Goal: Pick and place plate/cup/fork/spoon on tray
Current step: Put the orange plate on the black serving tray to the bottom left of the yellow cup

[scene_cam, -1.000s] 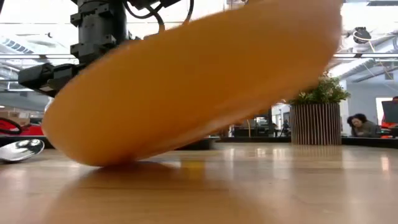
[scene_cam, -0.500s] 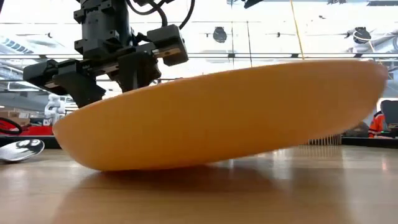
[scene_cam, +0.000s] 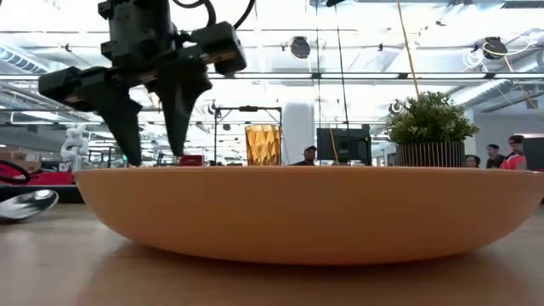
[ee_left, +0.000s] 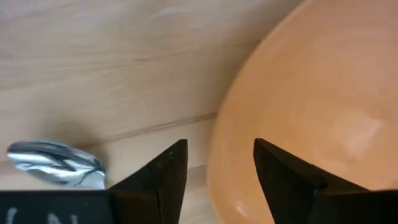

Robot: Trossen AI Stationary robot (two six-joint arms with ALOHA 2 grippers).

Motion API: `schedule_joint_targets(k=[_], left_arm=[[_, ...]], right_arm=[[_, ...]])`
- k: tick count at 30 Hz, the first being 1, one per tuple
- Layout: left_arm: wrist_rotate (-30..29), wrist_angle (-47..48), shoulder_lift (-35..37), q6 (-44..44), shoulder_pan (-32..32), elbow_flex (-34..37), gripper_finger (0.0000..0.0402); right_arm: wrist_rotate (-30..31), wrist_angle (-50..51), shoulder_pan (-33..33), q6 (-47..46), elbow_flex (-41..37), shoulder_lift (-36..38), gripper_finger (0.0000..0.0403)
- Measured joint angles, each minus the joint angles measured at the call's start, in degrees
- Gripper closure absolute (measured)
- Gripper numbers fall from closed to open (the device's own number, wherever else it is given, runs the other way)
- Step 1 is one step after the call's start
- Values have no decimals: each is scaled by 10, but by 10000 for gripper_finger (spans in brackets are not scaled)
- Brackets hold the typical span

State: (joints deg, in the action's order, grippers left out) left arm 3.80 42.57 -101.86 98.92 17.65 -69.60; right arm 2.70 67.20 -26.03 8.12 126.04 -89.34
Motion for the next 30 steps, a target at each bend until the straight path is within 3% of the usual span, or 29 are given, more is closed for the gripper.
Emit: schedule_joint_targets(k=[8, 15, 21, 30], left_arm=[[1, -2, -5, -27, 2, 19, 216], [14, -108, -5, -17, 2, 67, 216], [4, -124, -5, -18, 2, 85, 217], [-24, -128, -5, -123, 4, 87, 293]], right_arm=[[0, -6, 2, -7, -20, 0, 170], [0, -6, 2, -8, -28, 0, 170], [0, -6, 2, 6, -28, 0, 170], [0, -6, 2, 17, -28, 0, 170]])
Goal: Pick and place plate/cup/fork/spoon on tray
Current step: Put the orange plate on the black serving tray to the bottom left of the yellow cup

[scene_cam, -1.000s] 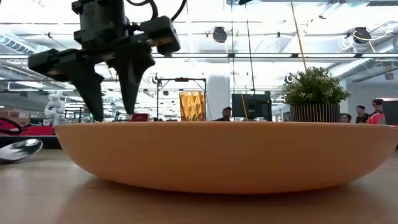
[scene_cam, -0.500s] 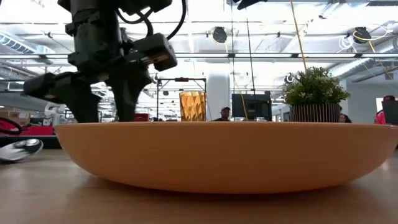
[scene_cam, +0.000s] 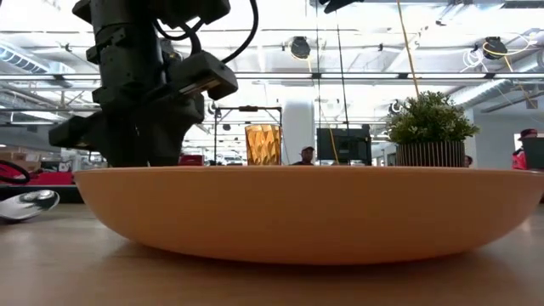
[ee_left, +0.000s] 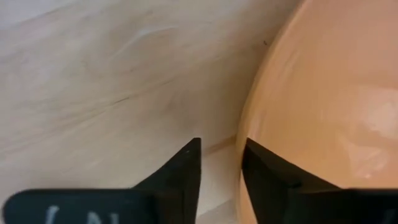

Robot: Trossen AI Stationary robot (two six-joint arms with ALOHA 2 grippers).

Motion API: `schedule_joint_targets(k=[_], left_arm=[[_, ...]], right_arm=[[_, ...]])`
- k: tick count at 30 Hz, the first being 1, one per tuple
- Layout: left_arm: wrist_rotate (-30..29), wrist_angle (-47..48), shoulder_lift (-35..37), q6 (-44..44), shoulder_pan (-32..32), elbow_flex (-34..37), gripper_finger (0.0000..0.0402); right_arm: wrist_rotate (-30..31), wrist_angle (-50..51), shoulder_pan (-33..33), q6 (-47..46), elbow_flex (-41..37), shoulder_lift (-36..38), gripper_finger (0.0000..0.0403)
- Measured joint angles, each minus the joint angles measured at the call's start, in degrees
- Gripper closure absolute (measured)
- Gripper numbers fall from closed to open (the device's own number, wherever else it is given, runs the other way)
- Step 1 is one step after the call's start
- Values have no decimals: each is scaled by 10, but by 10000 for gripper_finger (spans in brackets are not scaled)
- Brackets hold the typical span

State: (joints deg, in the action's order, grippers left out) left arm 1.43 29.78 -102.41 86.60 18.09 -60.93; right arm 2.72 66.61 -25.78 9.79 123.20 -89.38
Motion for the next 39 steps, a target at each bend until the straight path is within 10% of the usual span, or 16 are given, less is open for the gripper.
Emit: schedule_joint_targets(k=[26, 39], left_arm=[[3, -13, 5, -70, -13, 0, 394], [-43, 95, 160, -85, -103, 0, 395]], right_arm=[[2, -21, 0, 0, 0, 0, 170], [2, -21, 0, -1, 0, 0, 170]])
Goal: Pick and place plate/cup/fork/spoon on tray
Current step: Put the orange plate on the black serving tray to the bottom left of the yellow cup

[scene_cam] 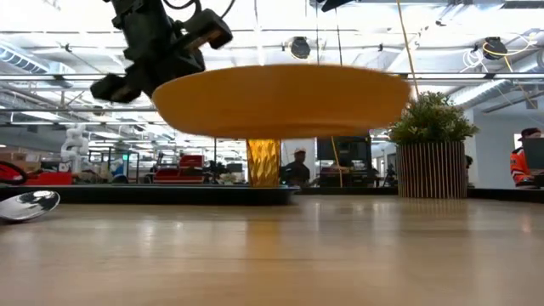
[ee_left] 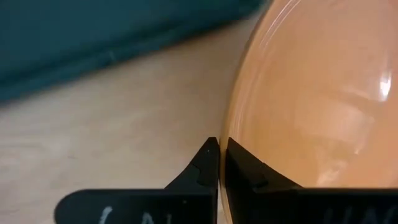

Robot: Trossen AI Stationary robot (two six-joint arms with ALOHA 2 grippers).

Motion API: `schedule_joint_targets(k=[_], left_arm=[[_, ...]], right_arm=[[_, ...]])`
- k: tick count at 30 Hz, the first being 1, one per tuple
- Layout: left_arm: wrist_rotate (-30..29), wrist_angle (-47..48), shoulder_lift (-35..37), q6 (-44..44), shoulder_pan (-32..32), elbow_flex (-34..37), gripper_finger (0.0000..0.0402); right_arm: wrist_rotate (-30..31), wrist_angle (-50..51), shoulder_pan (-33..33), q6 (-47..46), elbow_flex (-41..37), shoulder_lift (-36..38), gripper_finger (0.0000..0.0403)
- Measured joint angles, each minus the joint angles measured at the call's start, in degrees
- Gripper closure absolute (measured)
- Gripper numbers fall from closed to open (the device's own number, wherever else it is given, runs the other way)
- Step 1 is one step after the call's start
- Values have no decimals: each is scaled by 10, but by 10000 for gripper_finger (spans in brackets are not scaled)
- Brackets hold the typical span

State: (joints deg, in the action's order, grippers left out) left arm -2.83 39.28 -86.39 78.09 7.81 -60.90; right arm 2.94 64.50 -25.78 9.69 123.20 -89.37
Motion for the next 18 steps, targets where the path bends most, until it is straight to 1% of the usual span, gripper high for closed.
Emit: schedule_joint_targets(k=[4, 9, 14, 18], left_arm=[[-13, 69, 49, -31, -37, 0, 395], [-24, 142, 90, -71, -86, 0, 395], [-26, 190, 103, -124, -137, 0, 395], [-18, 203, 104, -173, -183, 0, 395]], right_arm=[[0, 0, 0, -1, 0, 0, 170], [0, 0, 0, -22, 0, 0, 170], [-1, 2, 0, -40, 0, 0, 170], [-2, 7, 0, -45, 0, 0, 170]])
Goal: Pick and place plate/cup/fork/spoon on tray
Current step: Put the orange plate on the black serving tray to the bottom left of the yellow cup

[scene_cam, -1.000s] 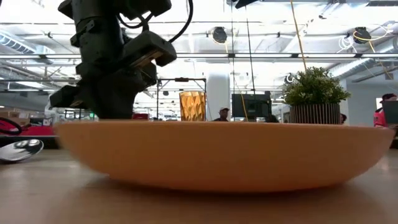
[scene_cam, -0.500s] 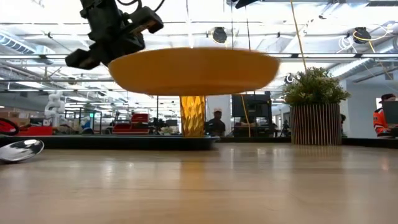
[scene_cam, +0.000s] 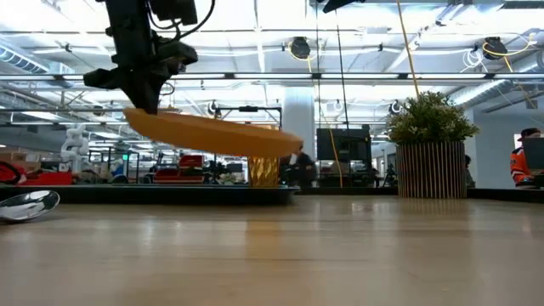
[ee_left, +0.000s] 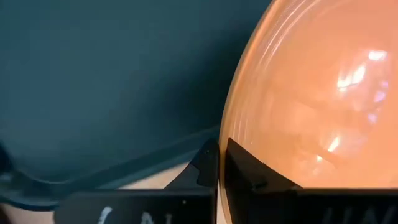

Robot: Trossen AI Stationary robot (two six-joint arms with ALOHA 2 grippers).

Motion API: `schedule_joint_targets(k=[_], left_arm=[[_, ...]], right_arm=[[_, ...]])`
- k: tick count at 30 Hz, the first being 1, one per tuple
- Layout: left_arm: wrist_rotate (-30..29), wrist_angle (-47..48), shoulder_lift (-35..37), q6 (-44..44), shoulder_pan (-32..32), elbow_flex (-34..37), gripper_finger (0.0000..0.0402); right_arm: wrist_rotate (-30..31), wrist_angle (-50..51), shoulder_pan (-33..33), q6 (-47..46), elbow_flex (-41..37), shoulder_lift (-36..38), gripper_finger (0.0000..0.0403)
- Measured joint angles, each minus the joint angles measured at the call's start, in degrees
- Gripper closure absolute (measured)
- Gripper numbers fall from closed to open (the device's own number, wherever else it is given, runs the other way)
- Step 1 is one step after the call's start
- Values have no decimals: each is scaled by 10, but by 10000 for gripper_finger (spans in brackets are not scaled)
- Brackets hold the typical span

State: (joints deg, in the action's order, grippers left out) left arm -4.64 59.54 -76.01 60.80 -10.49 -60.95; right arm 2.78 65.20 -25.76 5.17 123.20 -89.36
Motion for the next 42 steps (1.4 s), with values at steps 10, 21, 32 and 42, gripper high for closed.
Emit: schedule_joint_targets(k=[10, 21, 32, 42], left_arm=[[16, 4, 0, -117, -110, 0, 395], [27, 12, 0, -223, -195, 0, 395], [54, 1, -6, -254, -254, 67, 396], [66, -35, -5, -253, -270, 100, 396]], right_arm=[[-44, 15, 0, -44, 0, 9, 170], [-45, 17, 0, -63, 0, 11, 170], [-45, 19, 0, -62, 0, 11, 170], [-45, 19, 0, -61, 0, 11, 170]])
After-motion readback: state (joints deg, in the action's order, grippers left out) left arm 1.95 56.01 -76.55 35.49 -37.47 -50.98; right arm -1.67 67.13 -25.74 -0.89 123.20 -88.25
